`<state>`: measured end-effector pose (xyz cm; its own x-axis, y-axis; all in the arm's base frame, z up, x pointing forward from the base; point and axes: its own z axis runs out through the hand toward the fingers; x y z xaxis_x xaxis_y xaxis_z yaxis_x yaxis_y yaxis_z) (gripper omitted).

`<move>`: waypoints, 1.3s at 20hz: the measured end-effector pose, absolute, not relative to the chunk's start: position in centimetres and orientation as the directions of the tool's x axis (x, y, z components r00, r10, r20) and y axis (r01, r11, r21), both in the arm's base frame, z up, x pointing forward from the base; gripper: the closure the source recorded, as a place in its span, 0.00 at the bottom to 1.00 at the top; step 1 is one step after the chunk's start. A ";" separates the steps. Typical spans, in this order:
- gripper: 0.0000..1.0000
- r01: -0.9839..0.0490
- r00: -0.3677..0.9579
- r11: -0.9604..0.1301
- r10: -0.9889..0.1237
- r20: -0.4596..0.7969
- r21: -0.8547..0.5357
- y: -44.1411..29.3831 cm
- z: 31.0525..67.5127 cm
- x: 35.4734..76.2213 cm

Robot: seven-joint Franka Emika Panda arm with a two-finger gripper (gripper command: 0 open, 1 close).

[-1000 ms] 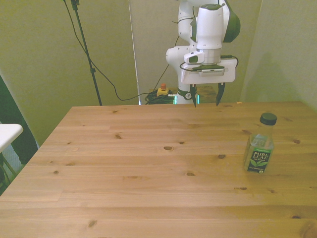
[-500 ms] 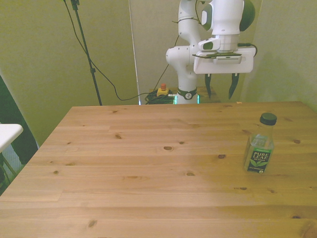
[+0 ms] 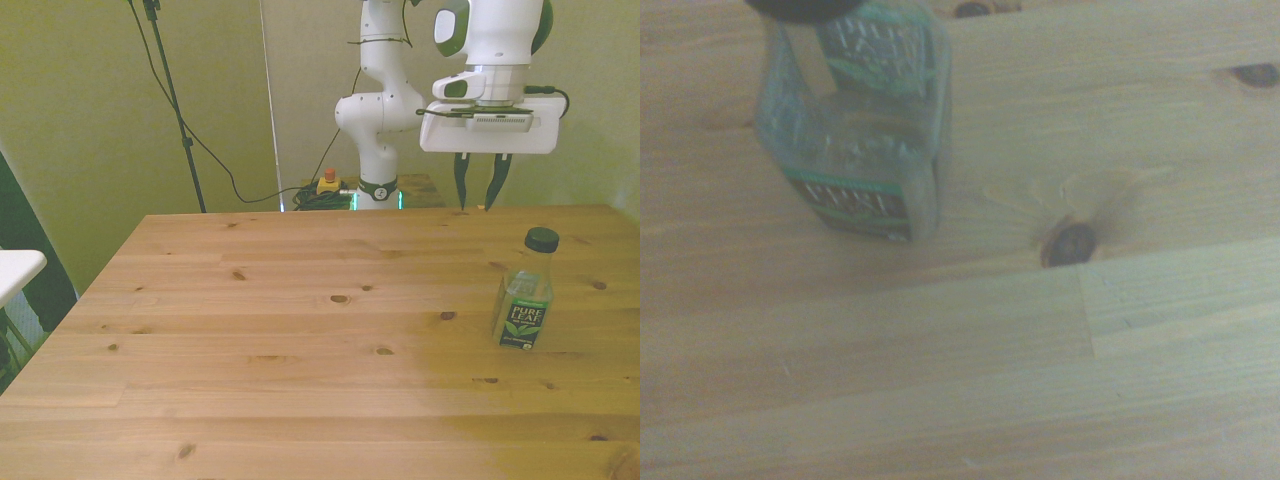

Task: Knock down the bottle

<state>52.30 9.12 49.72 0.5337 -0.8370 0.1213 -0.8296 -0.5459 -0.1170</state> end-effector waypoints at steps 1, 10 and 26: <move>1.00 -0.833 0.527 -0.540 -0.841 0.122 -0.120 9.4 49.7 53.1; 1.00 -0.857 0.483 -0.498 -0.866 0.130 -0.132 12.0 49.6 58.8; 1.00 -0.899 0.393 -0.415 -0.906 0.158 -0.142 10.9 48.6 68.0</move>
